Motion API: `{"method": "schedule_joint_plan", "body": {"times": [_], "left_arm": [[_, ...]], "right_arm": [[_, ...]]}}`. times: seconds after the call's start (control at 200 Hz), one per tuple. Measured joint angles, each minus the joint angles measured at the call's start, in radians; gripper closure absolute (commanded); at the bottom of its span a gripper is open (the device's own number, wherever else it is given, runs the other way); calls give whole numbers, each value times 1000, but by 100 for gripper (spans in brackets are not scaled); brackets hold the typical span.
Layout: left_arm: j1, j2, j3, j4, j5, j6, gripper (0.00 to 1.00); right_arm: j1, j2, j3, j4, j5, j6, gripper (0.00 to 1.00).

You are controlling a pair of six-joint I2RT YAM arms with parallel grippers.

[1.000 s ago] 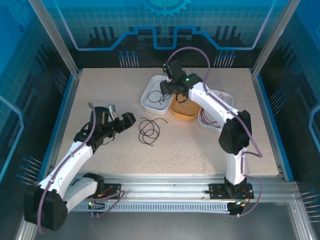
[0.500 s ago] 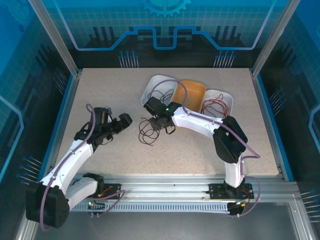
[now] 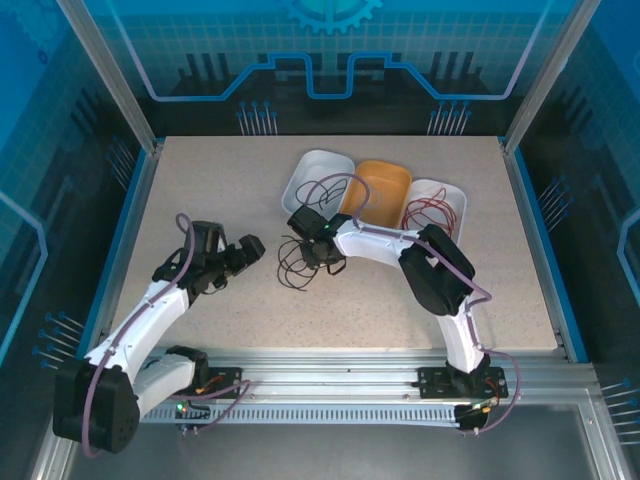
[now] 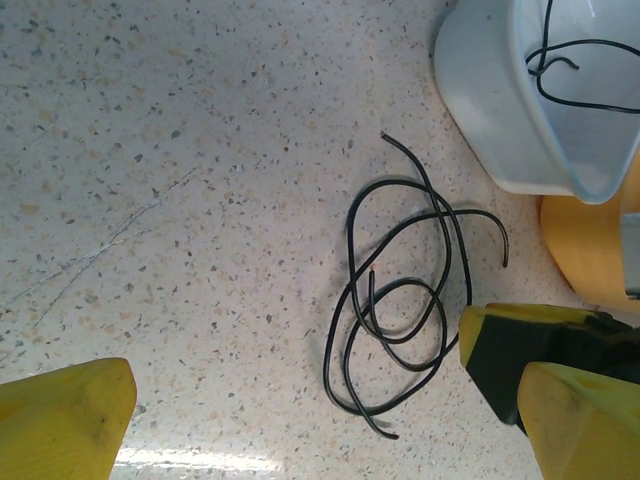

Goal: Untangle the cables

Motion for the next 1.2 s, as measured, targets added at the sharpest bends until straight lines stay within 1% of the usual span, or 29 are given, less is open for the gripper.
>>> {"method": "schedule_joint_plan", "body": {"times": [0.135, 0.205, 0.24, 0.39, 0.485, 0.775, 0.956, 1.046, 1.126, 1.201], "left_arm": [[0, 0, -4, 0, 0, 0, 1], [0, 0, -4, 2, 0, 0, 1], [0, 1, -4, 4, 2, 0, 1], [0, 14, -5, 8, 11, 0, 1], [0, 24, -8, 18, 26, 1, 1], [0, 51, -24, 75, 96, 8, 1], [-13, 58, -24, 112, 127, 31, 1], [-26, 59, -26, 132, 136, 32, 7], [-34, 64, -36, 157, 141, 30, 18], [-42, 80, -43, 171, 142, 24, 25]], "right_arm": [[-15, 27, 0, 19, -18, 11, 83], [-17, 31, 0, 24, -23, 17, 96], [-17, 31, 1, 31, -26, 17, 100], [-16, 27, 0, 35, -34, 14, 100], [-14, -2, -16, 34, -33, 10, 100], [27, -246, -72, 35, 29, -40, 100], [45, -348, -90, 55, 57, -78, 100], [48, -380, -98, 63, 74, -86, 100], [49, -403, -103, 69, 92, -89, 100], [54, -418, -103, 69, 115, -89, 100]]}}
